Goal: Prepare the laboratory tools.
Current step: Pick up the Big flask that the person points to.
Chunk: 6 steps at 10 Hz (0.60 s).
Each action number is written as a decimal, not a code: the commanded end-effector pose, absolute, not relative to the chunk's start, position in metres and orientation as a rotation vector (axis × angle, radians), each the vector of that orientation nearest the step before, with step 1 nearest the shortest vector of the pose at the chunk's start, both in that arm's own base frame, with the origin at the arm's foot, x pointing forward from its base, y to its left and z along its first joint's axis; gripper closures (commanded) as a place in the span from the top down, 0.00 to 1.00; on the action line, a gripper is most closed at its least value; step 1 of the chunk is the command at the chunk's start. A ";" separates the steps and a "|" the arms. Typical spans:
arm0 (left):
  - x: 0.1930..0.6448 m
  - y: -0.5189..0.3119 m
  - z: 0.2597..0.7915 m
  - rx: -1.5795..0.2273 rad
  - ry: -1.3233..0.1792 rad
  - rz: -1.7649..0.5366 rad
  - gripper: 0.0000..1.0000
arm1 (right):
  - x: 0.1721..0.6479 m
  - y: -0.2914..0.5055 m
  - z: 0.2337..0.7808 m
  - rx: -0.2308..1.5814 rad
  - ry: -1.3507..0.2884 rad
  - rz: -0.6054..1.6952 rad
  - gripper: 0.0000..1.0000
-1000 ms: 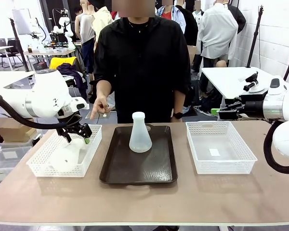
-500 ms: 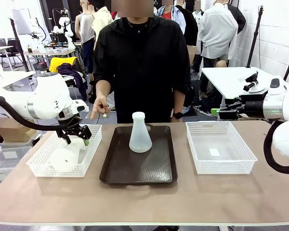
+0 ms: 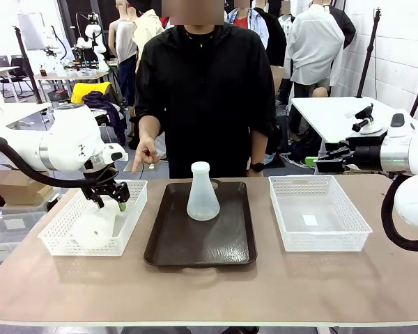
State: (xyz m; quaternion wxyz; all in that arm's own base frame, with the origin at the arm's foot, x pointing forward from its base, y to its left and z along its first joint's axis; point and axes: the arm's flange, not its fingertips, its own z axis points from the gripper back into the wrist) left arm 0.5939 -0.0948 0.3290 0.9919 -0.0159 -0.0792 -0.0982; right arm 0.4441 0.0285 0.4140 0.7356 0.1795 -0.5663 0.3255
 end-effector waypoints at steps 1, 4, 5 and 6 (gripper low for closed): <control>0.598 -0.097 0.333 0.020 -0.148 -0.171 0.38 | 0.446 0.029 0.417 0.402 -1.235 0.716 1.00; 0.597 -0.096 0.334 0.034 -0.149 -0.168 0.00 | 0.446 0.029 0.417 0.402 -1.235 0.716 1.00; 0.596 -0.095 0.334 0.031 -0.135 -0.157 0.00 | 0.446 0.029 0.417 0.402 -1.235 0.716 1.00; 0.596 -0.095 0.334 0.031 -0.133 -0.158 0.00 | 0.446 0.029 0.417 0.402 -1.235 0.716 1.00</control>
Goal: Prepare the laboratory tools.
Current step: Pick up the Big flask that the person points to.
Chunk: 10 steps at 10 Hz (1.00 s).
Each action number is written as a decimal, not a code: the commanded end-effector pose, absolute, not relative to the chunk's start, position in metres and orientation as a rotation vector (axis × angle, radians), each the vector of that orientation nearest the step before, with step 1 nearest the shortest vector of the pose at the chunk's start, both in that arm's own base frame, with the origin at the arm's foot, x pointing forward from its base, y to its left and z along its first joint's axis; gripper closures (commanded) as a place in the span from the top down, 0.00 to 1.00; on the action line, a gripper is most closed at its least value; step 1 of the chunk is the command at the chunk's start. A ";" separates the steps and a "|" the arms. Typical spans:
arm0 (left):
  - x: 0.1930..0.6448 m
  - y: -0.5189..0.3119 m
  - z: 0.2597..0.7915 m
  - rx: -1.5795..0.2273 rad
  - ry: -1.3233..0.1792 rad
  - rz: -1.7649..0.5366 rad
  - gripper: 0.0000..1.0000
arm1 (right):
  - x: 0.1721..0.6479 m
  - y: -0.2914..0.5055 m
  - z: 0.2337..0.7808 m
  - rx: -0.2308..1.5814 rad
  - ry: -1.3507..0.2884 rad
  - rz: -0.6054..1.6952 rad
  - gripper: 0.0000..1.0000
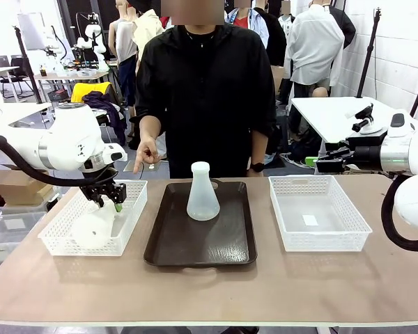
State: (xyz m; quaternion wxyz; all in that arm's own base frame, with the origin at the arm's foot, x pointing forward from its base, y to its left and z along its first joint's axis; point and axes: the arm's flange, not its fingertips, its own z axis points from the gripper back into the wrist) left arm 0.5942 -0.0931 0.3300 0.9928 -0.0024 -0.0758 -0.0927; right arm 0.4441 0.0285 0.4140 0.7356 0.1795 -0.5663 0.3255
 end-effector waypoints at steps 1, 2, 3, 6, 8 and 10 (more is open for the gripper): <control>0.595 -0.095 0.333 0.027 -0.130 -0.160 0.00 | 0.446 0.029 0.417 0.402 -1.235 0.716 1.00; 0.596 -0.095 0.331 0.024 -0.122 -0.160 0.00 | 0.446 0.029 0.417 0.402 -1.235 0.716 1.00; 0.596 -0.094 0.329 0.021 -0.117 -0.159 0.00 | 0.446 0.029 0.417 0.402 -1.235 0.716 1.00; 0.595 -0.094 0.326 0.020 -0.121 -0.157 0.00 | 0.446 0.029 0.417 0.402 -1.235 0.716 1.00; 0.593 -0.093 0.329 -0.004 -0.138 -0.185 0.00 | 0.446 0.029 0.417 0.402 -1.235 0.716 1.00; 0.593 -0.093 0.329 -0.004 -0.138 -0.185 0.00 | 0.446 0.029 0.417 0.402 -1.235 0.716 1.00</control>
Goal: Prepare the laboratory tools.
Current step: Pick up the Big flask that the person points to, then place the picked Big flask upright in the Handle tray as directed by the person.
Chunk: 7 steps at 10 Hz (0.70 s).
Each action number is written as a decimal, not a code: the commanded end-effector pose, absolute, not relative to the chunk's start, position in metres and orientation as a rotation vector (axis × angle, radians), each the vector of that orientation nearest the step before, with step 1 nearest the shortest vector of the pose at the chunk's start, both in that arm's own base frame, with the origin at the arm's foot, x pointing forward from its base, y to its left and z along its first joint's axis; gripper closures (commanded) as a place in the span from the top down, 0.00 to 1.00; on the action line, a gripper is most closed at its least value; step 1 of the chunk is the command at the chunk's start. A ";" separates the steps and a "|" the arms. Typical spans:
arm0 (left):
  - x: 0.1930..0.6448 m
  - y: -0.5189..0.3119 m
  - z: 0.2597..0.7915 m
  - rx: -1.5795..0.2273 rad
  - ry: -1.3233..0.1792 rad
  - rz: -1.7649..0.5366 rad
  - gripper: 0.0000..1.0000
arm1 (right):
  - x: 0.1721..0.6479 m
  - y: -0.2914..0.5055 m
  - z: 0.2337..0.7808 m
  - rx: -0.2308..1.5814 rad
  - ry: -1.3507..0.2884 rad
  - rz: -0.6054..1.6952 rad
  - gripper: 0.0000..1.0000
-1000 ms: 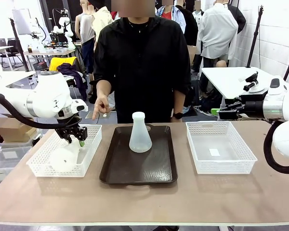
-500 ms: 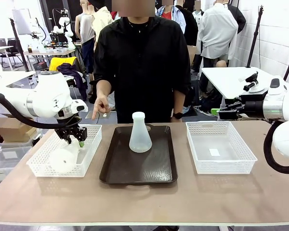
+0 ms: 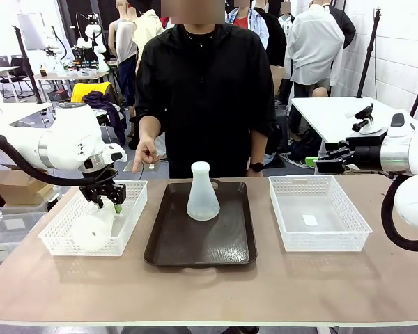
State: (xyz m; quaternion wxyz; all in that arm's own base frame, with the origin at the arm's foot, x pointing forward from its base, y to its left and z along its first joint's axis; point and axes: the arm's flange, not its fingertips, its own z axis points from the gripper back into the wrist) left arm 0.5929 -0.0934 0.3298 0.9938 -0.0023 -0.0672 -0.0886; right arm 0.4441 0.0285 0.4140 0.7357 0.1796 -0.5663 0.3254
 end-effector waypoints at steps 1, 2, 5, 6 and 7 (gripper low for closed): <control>0.593 -0.093 0.329 -0.004 -0.138 -0.185 0.00 | 0.446 0.029 0.417 0.402 -1.235 0.716 1.00; 0.593 -0.093 0.329 -0.004 -0.138 -0.185 0.00 | 0.446 0.029 0.417 0.402 -1.235 0.716 1.00; 0.593 -0.093 0.329 -0.004 -0.138 -0.185 0.00 | 0.446 0.029 0.417 0.402 -1.235 0.716 1.00; 0.593 -0.093 0.329 -0.004 -0.138 -0.185 0.00 | 0.446 0.029 0.417 0.402 -1.235 0.716 1.00; 0.593 -0.093 0.329 -0.004 -0.138 -0.185 0.00 | 0.446 0.029 0.417 0.402 -1.235 0.716 1.00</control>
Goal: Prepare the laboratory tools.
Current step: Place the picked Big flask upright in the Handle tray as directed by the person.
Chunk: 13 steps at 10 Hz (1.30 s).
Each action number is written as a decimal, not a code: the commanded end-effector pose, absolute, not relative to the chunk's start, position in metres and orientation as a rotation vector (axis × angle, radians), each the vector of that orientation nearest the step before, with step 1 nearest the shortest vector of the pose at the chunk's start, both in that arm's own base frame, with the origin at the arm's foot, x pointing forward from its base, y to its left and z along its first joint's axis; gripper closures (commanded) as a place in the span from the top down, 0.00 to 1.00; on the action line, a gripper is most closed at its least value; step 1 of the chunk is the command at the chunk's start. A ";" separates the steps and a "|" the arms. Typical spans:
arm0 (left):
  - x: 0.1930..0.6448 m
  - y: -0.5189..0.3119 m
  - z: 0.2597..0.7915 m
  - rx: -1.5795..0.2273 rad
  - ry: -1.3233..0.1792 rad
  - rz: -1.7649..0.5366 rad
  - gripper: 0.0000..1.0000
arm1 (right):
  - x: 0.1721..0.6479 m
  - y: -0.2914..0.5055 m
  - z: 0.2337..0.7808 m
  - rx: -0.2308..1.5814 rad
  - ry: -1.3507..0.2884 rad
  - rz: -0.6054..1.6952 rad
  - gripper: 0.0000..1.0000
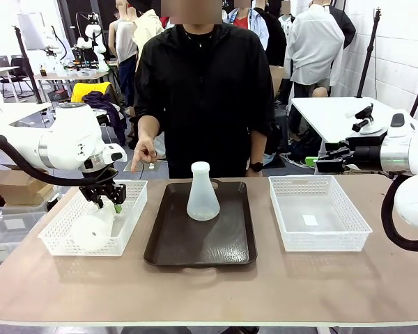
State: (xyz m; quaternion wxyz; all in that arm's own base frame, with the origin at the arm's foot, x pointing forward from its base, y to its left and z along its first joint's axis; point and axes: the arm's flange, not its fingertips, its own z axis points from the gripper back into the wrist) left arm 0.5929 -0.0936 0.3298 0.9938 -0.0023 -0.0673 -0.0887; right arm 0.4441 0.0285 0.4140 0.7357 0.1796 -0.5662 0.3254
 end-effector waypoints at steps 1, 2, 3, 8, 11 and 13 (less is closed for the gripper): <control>0.593 -0.093 0.329 -0.004 -0.138 -0.185 0.00 | 0.446 0.029 0.417 0.402 -1.235 0.716 1.00; 0.593 -0.093 0.329 -0.004 -0.138 -0.185 0.00 | 0.446 0.029 0.417 0.402 -1.235 0.716 1.00; 0.593 -0.093 0.329 -0.004 -0.138 -0.185 0.00 | 0.446 0.029 0.417 0.402 -1.235 0.716 1.00; 0.593 -0.093 0.329 -0.004 -0.138 -0.185 0.00 | 0.446 0.029 0.417 0.402 -1.235 0.716 1.00; 0.593 -0.093 0.329 -0.004 -0.138 -0.185 0.00 | 0.446 0.029 0.417 0.402 -1.235 0.716 1.00; 0.593 -0.093 0.329 -0.004 -0.138 -0.185 0.00 | 0.446 0.029 0.417 0.402 -1.235 0.716 1.00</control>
